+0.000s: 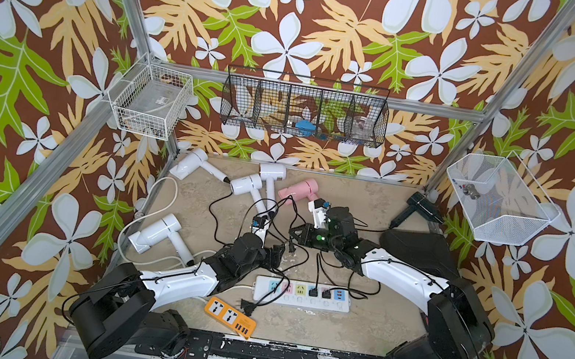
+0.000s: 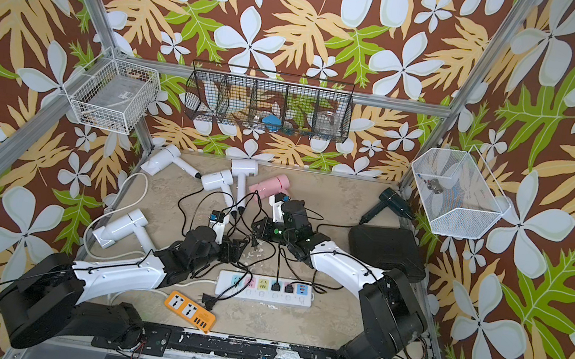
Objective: Charge the blow dryers
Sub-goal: Adjust the charging cable at the center of the board, then pick up the plug from the center of the board.
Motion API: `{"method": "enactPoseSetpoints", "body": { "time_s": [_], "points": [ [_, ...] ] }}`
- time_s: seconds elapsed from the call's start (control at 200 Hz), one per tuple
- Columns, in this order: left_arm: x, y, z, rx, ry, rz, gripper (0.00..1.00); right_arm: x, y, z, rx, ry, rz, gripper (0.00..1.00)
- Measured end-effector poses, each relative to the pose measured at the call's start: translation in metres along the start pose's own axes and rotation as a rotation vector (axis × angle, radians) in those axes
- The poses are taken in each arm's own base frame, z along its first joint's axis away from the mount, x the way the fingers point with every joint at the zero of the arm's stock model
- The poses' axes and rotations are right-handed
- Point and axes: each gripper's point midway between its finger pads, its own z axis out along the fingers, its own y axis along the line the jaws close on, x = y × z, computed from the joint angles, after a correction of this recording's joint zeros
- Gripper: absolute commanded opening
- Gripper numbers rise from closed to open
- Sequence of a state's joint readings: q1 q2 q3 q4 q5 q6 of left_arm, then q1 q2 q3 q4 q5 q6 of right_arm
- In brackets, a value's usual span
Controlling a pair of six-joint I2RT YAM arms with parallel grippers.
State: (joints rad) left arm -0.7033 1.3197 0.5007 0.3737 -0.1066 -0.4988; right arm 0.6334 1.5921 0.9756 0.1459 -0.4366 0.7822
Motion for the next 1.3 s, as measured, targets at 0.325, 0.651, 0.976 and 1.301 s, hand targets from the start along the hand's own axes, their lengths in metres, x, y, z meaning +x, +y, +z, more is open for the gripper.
{"method": "enactPoseSetpoints", "body": {
  "time_s": [0.325, 0.651, 0.976, 1.301],
  "points": [
    [0.011, -0.011, 0.016, 0.049, 0.064, 0.006, 0.16, 0.014, -0.026, 0.017, 0.067, 0.049, 0.055, 0.00],
    [0.013, -0.016, 0.015, 0.080, 0.078, 0.007, 0.00, 0.008, -0.025, 0.008, 0.114, 0.053, 0.037, 0.61],
    [0.000, -0.022, -0.006, 0.124, 0.008, 0.001, 0.00, -0.013, -0.006, -0.030, 0.151, -0.028, -0.063, 0.77],
    [-0.019, -0.007, -0.019, 0.044, -0.094, -0.014, 0.00, 0.004, -0.032, -0.035, 0.237, -0.002, -0.058, 0.67]
  ]
}}
